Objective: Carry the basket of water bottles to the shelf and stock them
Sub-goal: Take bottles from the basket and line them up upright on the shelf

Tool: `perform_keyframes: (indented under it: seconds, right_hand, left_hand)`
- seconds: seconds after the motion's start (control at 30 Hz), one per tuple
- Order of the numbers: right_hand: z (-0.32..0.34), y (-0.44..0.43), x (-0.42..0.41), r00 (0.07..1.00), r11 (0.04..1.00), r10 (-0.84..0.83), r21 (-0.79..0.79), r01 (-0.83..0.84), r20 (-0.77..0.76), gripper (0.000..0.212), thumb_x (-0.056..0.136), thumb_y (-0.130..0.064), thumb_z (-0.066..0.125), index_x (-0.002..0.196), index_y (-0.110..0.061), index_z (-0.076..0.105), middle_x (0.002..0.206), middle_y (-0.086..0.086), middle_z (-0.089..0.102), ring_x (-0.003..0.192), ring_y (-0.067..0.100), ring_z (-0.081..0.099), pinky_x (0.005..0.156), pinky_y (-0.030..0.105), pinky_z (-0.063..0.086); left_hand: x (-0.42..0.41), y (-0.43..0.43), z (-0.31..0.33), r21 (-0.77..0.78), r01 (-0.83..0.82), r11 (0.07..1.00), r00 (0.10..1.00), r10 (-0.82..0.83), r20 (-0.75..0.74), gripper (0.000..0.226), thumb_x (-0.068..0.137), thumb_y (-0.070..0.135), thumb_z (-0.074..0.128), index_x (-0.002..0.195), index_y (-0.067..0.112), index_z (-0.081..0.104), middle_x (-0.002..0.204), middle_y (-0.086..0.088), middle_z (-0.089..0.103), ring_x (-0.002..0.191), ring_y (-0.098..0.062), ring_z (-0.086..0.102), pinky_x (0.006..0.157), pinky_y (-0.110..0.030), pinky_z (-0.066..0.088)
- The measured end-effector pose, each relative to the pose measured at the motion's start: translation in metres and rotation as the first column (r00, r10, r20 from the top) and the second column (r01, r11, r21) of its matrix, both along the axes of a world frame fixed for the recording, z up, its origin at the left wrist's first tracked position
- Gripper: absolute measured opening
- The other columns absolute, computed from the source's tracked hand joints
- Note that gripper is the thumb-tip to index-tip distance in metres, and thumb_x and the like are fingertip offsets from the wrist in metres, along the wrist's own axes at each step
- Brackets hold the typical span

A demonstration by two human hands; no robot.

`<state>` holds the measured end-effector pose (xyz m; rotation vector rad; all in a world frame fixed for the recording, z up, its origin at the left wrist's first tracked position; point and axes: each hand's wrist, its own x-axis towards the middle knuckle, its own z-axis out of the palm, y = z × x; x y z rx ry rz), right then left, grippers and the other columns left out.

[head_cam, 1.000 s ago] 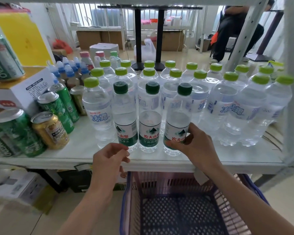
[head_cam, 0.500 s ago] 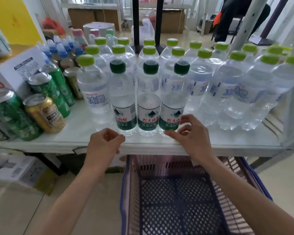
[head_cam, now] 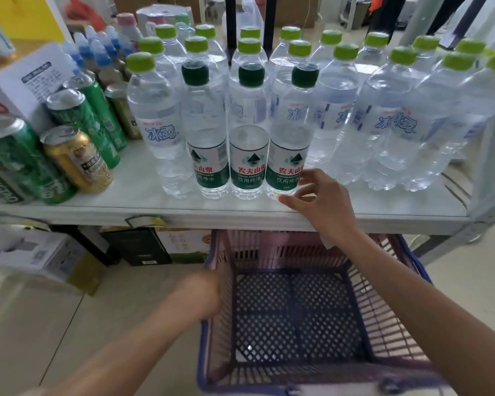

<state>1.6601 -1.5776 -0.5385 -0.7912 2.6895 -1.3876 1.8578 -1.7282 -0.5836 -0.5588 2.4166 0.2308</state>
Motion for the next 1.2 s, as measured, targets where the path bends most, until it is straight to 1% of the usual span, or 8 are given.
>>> perform_keyframes:
  seconds: [0.07, 0.17, 0.3, 0.6, 0.67, 0.77, 0.97, 1.2]
  right_hand:
    - [0.000, 0.003, 0.002, 0.999, 1.000, 0.018, 0.004, -0.018, 0.034, 0.060, 0.075, -0.036, 0.088, 0.127, -0.017, 0.063, 0.099, -0.009, 0.073, 0.082, 0.000, 0.071, 0.080, 0.020, 0.060]
    - [0.000, 0.007, 0.002, 0.997, 0.999, 0.037, 0.008, -0.037, 0.068, 0.060, 0.079, -0.030, 0.086, 0.130, -0.016, 0.060, 0.096, -0.010, 0.072, 0.081, -0.001, 0.071, 0.081, 0.019, 0.060]
    - [0.004, 0.008, 0.004, 0.998, 0.998, 0.046, 0.029, -0.047, 0.035, 0.058, 0.082, -0.024, 0.083, 0.133, -0.014, 0.058, 0.104, -0.009, 0.068, 0.085, -0.001, 0.070, 0.073, 0.007, 0.055]
    - [0.017, 0.019, 0.010, 0.998, 0.992, 0.055, 0.108, -0.058, 0.030, 0.038, 0.087, -0.019, 0.075, 0.123, -0.021, 0.062, 0.108, -0.010, 0.067, 0.085, -0.005, 0.068, 0.071, 0.007, 0.053]
    - [0.021, 0.020, 0.011, 0.998, 0.992, 0.049, 0.115, -0.052, 0.027, 0.033, 0.087, -0.018, 0.073, 0.118, -0.023, 0.062, 0.104, -0.012, 0.068, 0.085, -0.005, 0.067, 0.070, 0.006, 0.052]
    - [0.023, 0.020, 0.012, 0.998, 0.990, 0.058, 0.126, -0.062, 0.033, 0.029, 0.087, -0.017, 0.071, 0.114, -0.023, 0.064, 0.100, -0.011, 0.070, 0.086, -0.003, 0.068, 0.076, 0.011, 0.054]
    - [0.019, 0.020, 0.013, 0.996, 0.988, 0.077, 0.133, -0.082, 0.046, 0.023, 0.087, -0.016, 0.070, 0.109, -0.022, 0.067, 0.098, -0.011, 0.070, 0.087, -0.001, 0.069, 0.081, 0.016, 0.057]
    - [0.020, 0.046, 0.030, 0.998, 0.985, -0.010, 0.173, 0.000, 0.056, 0.026, 0.091, -0.016, 0.068, 0.116, -0.024, 0.064, 0.108, -0.011, 0.067, 0.093, -0.001, 0.066, 0.086, 0.017, 0.057]
  left_hand:
    - [0.001, 0.002, 0.000, -0.009, 0.012, 1.000, 0.999, -0.013, -0.051, 0.041, 0.107, 0.017, 0.049, 0.147, 0.010, 0.044, 0.121, -0.006, 0.061, 0.121, -0.020, 0.059, 0.085, -0.022, 0.051]
    - [0.002, -0.002, -0.005, -0.032, 0.019, 0.999, 0.998, -0.021, -0.060, 0.039, 0.108, 0.013, 0.045, 0.147, 0.010, 0.046, 0.142, -0.011, 0.057, 0.131, -0.023, 0.057, 0.099, -0.026, 0.047]
    - [0.009, -0.021, -0.009, -0.112, 0.046, 0.993, 0.999, -0.045, 0.014, 0.040, 0.105, 0.011, 0.046, 0.145, 0.007, 0.047, 0.145, -0.013, 0.057, 0.132, -0.025, 0.058, 0.102, -0.030, 0.048]
    - [0.013, -0.049, 0.009, -0.158, 0.014, 0.987, 0.994, 0.004, 0.111, 0.054, 0.101, 0.033, 0.058, 0.151, 0.018, 0.044, 0.143, -0.006, 0.059, 0.128, -0.023, 0.061, 0.103, -0.033, 0.052]
    - [0.008, -0.048, 0.016, -0.102, -0.031, 0.994, 0.983, 0.049, 0.178, 0.062, 0.099, 0.029, 0.064, 0.154, 0.016, 0.041, 0.139, -0.007, 0.062, 0.102, -0.019, 0.068, 0.093, -0.032, 0.055]
    - [0.005, -0.042, 0.017, -0.031, -0.088, 0.996, 0.953, 0.093, 0.288, 0.071, 0.098, 0.029, 0.070, 0.158, 0.014, 0.036, 0.114, -0.006, 0.067, 0.063, -0.013, 0.054, 0.081, -0.028, 0.050]
    - [0.010, -0.053, 0.001, -0.089, -0.011, 0.996, 0.986, 0.026, 0.167, 0.053, 0.101, 0.028, 0.055, 0.151, 0.014, 0.044, 0.149, -0.010, 0.056, 0.133, -0.024, 0.058, 0.102, -0.030, 0.051]
    - [0.008, -0.025, 0.014, -0.110, -0.097, 0.989, 0.994, 0.089, -0.069, 0.043, 0.102, 0.037, 0.050, 0.140, 0.018, 0.054, 0.137, -0.002, 0.062, 0.124, -0.018, 0.063, 0.083, -0.024, 0.045]
